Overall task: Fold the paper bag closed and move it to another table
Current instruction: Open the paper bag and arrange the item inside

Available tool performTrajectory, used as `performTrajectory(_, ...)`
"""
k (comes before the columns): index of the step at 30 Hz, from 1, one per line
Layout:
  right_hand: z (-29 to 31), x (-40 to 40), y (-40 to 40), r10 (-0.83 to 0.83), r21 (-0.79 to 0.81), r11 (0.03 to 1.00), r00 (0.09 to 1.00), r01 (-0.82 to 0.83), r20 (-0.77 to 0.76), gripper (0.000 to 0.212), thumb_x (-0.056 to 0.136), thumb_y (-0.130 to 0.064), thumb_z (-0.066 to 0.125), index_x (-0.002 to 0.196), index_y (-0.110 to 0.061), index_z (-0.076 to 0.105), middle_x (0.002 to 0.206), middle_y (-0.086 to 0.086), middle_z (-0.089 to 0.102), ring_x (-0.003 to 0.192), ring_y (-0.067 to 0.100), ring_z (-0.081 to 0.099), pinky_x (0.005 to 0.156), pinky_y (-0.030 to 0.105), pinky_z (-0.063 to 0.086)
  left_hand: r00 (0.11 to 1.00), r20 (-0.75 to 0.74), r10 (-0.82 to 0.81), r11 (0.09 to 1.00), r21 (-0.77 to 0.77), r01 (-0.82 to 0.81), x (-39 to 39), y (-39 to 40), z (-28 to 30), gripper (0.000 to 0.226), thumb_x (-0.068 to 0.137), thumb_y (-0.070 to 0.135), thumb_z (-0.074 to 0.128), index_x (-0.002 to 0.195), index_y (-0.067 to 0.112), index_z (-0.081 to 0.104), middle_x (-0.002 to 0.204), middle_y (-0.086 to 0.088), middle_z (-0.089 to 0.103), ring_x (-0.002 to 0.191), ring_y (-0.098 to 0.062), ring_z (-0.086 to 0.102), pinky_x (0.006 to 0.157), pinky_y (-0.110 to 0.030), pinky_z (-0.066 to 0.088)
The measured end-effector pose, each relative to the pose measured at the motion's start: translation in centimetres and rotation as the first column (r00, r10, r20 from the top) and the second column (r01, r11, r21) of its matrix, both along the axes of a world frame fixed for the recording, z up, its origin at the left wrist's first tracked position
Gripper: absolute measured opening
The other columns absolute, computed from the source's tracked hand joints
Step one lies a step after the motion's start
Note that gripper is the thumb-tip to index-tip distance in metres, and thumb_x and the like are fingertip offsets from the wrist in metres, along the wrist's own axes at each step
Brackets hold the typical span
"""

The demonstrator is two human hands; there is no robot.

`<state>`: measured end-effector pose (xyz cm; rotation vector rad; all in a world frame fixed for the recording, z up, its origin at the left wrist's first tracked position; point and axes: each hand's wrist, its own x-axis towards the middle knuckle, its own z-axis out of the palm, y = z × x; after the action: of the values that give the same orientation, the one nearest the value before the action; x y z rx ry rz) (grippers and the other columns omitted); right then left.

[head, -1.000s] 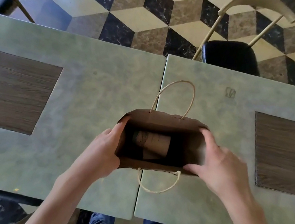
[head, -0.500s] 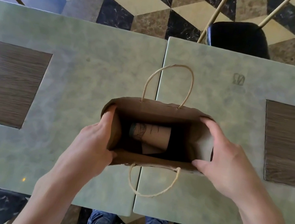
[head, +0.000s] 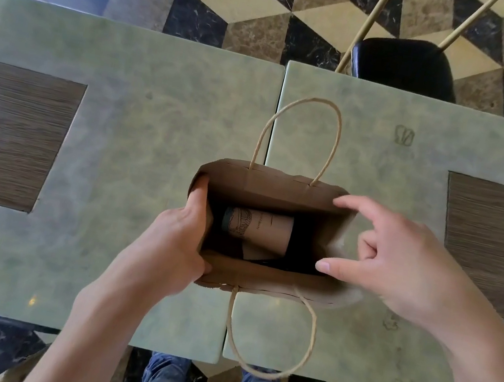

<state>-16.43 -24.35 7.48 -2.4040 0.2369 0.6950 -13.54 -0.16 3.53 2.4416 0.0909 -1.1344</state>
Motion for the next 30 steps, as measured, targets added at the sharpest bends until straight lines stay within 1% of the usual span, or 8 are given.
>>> performTrajectory(5,1.9,1.3,2.4,0.157,0.115,0.981,0.987,-0.159,0.021,0.011,0.088,-0.030,0.068,0.097,-0.035,0.068,0.066,-0.012,0.066,0.059,0.001,0.059,0.061,0.011,0.044,1.000,0.023,-0.001,1.000,-0.022,0.002,-0.1,0.0,-0.4,0.109,0.081,0.006,0.065,0.148,0.031,-0.017,0.088,0.001,0.038,0.065,-0.006,0.041,0.059,-0.026,0.042)
performTrajectory(8,0.0,2.9,4.7,0.321,0.083,0.946,0.944,-0.315,-0.081,0.019,0.092,-0.025,0.062,0.111,-0.030,0.067,0.096,-0.015,0.072,0.088,0.001,0.066,0.076,0.012,0.049,0.999,0.030,-0.009,1.000,-0.029,0.010,0.0,-0.1,-0.3,0.111,0.081,0.006,0.066,0.148,0.030,-0.018,0.088,0.000,0.039,0.066,-0.011,0.047,0.060,-0.029,0.046)
performTrajectory(11,-4.0,4.9,6.2,0.453,-0.061,0.875,0.858,-0.480,-0.242,0.038,0.085,-0.035,0.069,0.120,-0.022,0.062,0.112,-0.001,0.069,0.102,0.022,0.064,0.085,0.031,0.051,1.000,0.019,-0.013,0.999,-0.044,0.014,0.0,-0.1,-0.1,0.113,0.080,0.008,0.070,0.148,0.030,-0.018,0.102,-0.005,0.040,0.078,-0.022,0.052,0.069,-0.033,0.050)
performTrajectory(13,-6.5,5.9,7.0,0.445,-0.139,0.847,0.828,-0.512,-0.340,0.046,0.082,-0.033,0.073,0.124,-0.017,0.061,0.118,0.005,0.066,0.107,0.029,0.062,0.088,0.034,0.049,1.000,0.007,-0.009,0.999,-0.051,0.010,-0.1,-0.1,0.0,0.114,0.080,0.009,0.071,0.148,0.029,-0.019,0.105,-0.005,0.038,0.085,-0.025,0.051,0.073,-0.034,0.050)
performTrajectory(16,-10.0,6.3,7.5,0.432,-0.257,0.791,0.804,-0.556,-0.408,0.034,0.088,-0.016,0.064,0.122,-0.010,0.060,0.126,0.013,0.063,0.112,0.032,0.060,0.092,0.034,0.046,1.000,0.009,-0.012,0.998,-0.063,0.012,-0.2,0.1,0.0,0.113,0.081,0.011,0.071,0.149,0.029,-0.018,0.106,-0.005,0.036,0.087,-0.025,0.049,0.074,-0.034,0.049)
performTrajectory(20,-13.3,6.2,6.6,0.407,-0.265,0.791,0.797,-0.552,-0.446,0.045,0.092,-0.012,0.058,0.136,-0.012,0.052,0.141,0.015,0.054,0.128,0.034,0.052,0.109,0.037,0.038,1.000,0.024,0.001,0.997,-0.071,0.001,-0.5,0.3,-0.3,0.111,0.081,0.012,0.071,0.149,0.030,-0.015,0.104,-0.006,0.039,0.086,-0.025,0.051,0.077,-0.037,0.052)
performTrajectory(24,-15.1,6.1,5.4,0.386,-0.249,0.816,0.812,-0.522,-0.438,0.050,0.094,-0.017,0.057,0.142,-0.015,0.047,0.147,0.014,0.049,0.135,0.035,0.045,0.113,0.041,0.032,0.999,0.034,0.000,0.995,-0.100,0.003,-0.8,0.3,-0.5,0.108,0.081,0.012,0.071,0.149,0.028,-0.011,0.104,-0.006,0.038,0.085,-0.024,0.050,0.072,-0.033,0.048)
performTrajectory(30,-16.5,6.8,5.2,0.362,-0.220,0.822,0.781,-0.524,-0.509,0.073,0.081,-0.034,0.074,0.146,-0.021,0.044,0.146,0.009,0.051,0.132,0.033,0.047,0.110,0.043,0.037,1.000,0.016,-0.002,0.996,-0.087,0.004,-0.5,0.2,-0.5,0.113,0.081,0.012,0.072,0.149,0.029,-0.017,0.104,-0.004,0.040,0.085,-0.023,0.051,0.071,-0.032,0.047)
